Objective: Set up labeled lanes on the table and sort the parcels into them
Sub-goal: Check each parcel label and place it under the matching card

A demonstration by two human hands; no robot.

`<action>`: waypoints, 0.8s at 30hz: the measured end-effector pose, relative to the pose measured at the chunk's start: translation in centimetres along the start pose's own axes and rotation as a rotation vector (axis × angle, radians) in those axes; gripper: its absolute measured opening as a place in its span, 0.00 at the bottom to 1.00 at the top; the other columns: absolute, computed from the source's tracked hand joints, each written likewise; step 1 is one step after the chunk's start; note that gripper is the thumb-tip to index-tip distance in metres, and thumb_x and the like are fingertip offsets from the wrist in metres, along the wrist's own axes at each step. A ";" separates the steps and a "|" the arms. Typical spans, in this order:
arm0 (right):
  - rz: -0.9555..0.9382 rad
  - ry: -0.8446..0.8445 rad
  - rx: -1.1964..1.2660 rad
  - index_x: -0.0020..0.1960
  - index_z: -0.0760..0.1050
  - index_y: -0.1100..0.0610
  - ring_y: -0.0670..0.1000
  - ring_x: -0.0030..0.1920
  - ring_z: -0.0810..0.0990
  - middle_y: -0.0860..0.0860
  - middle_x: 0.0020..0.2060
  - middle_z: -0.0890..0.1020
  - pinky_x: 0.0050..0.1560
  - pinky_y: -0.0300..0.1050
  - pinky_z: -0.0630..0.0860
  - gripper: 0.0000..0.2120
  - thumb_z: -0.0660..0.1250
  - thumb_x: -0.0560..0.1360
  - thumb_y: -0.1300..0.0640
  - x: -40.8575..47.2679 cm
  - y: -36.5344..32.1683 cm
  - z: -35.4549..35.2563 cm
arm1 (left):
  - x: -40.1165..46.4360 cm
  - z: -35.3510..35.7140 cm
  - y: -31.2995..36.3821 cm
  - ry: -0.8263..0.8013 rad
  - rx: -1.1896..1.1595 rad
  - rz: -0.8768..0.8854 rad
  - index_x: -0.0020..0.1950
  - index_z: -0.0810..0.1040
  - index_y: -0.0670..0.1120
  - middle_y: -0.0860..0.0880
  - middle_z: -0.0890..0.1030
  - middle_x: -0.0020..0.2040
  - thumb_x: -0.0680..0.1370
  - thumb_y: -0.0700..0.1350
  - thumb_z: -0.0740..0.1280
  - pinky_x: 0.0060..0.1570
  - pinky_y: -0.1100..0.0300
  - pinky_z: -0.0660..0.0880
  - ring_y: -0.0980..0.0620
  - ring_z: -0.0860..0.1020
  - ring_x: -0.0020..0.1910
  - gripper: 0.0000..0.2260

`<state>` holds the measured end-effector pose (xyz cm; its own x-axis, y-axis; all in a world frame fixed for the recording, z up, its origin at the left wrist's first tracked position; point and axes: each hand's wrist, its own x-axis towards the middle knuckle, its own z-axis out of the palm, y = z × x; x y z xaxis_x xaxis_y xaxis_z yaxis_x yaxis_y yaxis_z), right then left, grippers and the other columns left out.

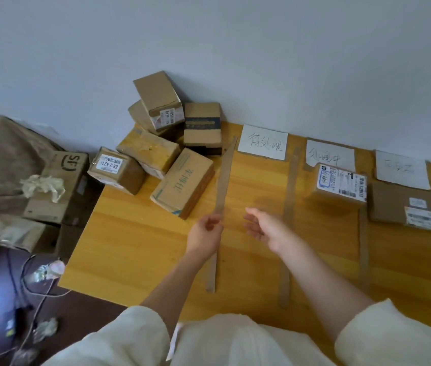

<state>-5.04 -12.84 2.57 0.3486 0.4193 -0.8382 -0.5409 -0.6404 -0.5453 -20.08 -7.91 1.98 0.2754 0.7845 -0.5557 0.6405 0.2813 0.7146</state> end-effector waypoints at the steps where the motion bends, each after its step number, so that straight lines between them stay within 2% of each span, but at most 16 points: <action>1: -0.023 -0.011 -0.056 0.45 0.74 0.50 0.47 0.37 0.78 0.48 0.43 0.80 0.36 0.40 0.73 0.05 0.65 0.79 0.56 -0.2 0.1 0.9 | 0.0 -0.7 -0.5 0.040 -0.029 -0.009 0.57 0.79 0.51 0.54 0.81 0.52 0.79 0.47 0.65 0.45 0.62 0.73 0.55 0.78 0.47 0.08; 4: -0.104 -0.028 -0.199 0.46 0.76 0.51 0.48 0.39 0.79 0.50 0.47 0.81 0.37 0.40 0.73 0.02 0.67 0.78 0.55 -0.6 0.5 3.4 | 0.2 -2.7 -2.3 0.155 -0.078 -0.059 0.55 0.80 0.49 0.55 0.81 0.50 0.78 0.46 0.66 0.52 0.59 0.75 0.53 0.79 0.53 0.08; 6: -0.165 -0.048 -0.299 0.50 0.76 0.49 0.50 0.44 0.81 0.50 0.52 0.82 0.42 0.43 0.75 0.02 0.67 0.78 0.54 -0.8 0.5 5.0 | 0.5 -3.8 -3.3 0.214 -0.105 -0.099 0.55 0.81 0.48 0.52 0.81 0.50 0.77 0.45 0.66 0.53 0.57 0.75 0.49 0.79 0.53 0.08; 10: -0.245 -0.105 -0.425 0.63 0.73 0.49 0.50 0.52 0.80 0.50 0.58 0.79 0.56 0.48 0.77 0.14 0.66 0.78 0.54 -1.3 -0.1 8.3 | 1.4 -6.2 -4.1 0.314 -0.178 -0.178 0.63 0.75 0.47 0.49 0.79 0.58 0.77 0.45 0.66 0.55 0.51 0.76 0.46 0.78 0.56 0.14; 13: -0.257 -0.138 -0.452 0.71 0.67 0.51 0.52 0.62 0.77 0.51 0.64 0.77 0.65 0.54 0.73 0.21 0.65 0.79 0.53 -1.3 -0.8 10.5 | 2.8 -8.2 -4.1 0.387 -0.224 -0.182 0.70 0.68 0.48 0.49 0.74 0.67 0.78 0.45 0.64 0.58 0.48 0.76 0.46 0.75 0.62 0.20; 16: -0.230 -0.141 -0.472 0.76 0.61 0.54 0.54 0.68 0.72 0.52 0.70 0.72 0.68 0.56 0.71 0.27 0.65 0.79 0.53 -1.0 -1.4 12.3 | 4.0 -9.7 -3.7 0.359 -0.271 -0.098 0.76 0.62 0.51 0.51 0.67 0.74 0.80 0.46 0.62 0.64 0.49 0.72 0.49 0.69 0.70 0.24; 19: -0.200 -0.114 -0.459 0.78 0.57 0.54 0.55 0.70 0.70 0.52 0.73 0.68 0.69 0.57 0.70 0.31 0.65 0.79 0.50 -0.9 -1.5 13.6 | 4.7 -10.6 -3.4 0.280 -0.269 -0.030 0.77 0.61 0.52 0.52 0.67 0.74 0.81 0.45 0.60 0.64 0.56 0.69 0.51 0.67 0.72 0.24; 22: -0.169 -0.086 -0.427 0.78 0.58 0.54 0.54 0.69 0.71 0.52 0.72 0.70 0.68 0.56 0.70 0.32 0.65 0.78 0.50 -1.1 -1.0 14.1 | 4.6 -10.9 -3.5 0.251 -0.246 0.012 0.74 0.66 0.52 0.52 0.72 0.70 0.81 0.45 0.58 0.61 0.59 0.69 0.52 0.70 0.68 0.20; 24: -0.156 -0.043 -0.421 0.77 0.59 0.54 0.55 0.68 0.72 0.52 0.71 0.71 0.68 0.56 0.71 0.31 0.66 0.78 0.49 -1.5 -0.7 14.1 | 4.3 -10.9 -3.8 0.254 -0.262 -0.001 0.72 0.68 0.51 0.54 0.75 0.64 0.81 0.48 0.58 0.55 0.59 0.70 0.53 0.73 0.61 0.19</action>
<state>-15.94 -3.98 4.27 0.3642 0.5525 -0.7497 -0.1225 -0.7696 -0.6267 -29.15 0.46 1.55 0.0670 0.8871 -0.4566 0.4264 0.3883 0.8170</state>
